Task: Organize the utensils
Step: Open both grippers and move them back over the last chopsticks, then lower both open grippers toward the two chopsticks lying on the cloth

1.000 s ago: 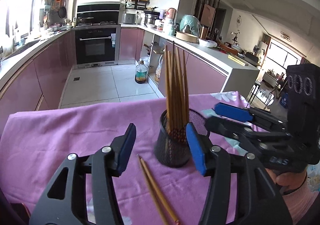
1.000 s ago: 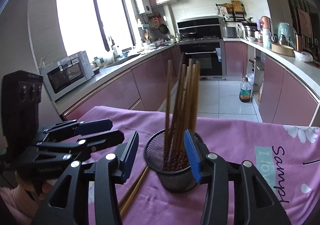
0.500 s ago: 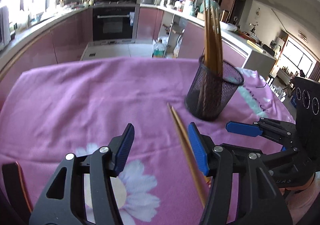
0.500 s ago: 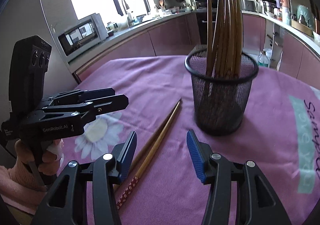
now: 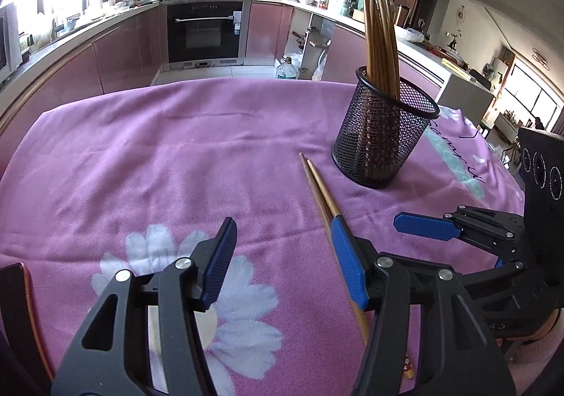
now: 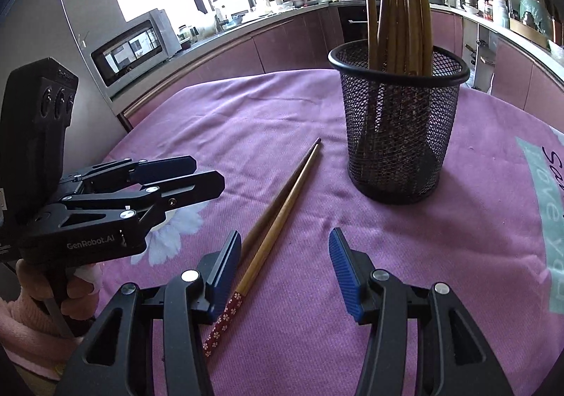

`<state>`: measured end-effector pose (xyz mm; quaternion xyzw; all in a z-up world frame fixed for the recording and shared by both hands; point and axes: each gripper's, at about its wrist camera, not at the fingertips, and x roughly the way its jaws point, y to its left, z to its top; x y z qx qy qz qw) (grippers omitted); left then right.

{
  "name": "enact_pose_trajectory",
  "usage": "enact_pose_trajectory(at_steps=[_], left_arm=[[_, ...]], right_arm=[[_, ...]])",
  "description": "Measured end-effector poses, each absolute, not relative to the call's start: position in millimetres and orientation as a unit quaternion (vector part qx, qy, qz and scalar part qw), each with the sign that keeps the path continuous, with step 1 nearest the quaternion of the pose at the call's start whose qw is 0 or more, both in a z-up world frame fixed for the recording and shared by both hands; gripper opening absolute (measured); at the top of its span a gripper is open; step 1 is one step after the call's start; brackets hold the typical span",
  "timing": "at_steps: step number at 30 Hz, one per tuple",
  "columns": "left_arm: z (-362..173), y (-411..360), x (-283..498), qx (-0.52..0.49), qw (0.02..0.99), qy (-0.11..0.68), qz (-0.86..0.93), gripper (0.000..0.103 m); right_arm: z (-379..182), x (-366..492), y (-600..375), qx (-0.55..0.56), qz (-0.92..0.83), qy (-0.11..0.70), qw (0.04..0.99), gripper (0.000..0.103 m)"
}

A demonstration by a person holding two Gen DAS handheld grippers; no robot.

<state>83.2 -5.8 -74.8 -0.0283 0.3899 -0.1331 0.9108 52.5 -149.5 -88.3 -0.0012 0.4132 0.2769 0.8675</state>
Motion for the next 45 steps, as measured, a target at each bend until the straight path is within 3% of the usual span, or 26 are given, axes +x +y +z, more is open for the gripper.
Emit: enact_pose_trajectory(at_steps=[14,21,45], left_arm=[[-83.6,-8.9,82.1,-0.026,0.907,0.398,-0.134,0.055],[-88.3,-9.1,82.0,-0.025,0.905,0.403,-0.134,0.055],[-95.2,-12.0,81.5,-0.025,0.903,0.408,-0.136,0.055]], right_arm=[[-92.4,55.2,-142.1,-0.011,0.268,0.420,0.867,0.048],[-94.4,55.8,-137.5,-0.028,0.264,0.426,0.865,0.040],[-94.0,58.8,-147.7,-0.011,0.260,0.432,0.864,0.031]])
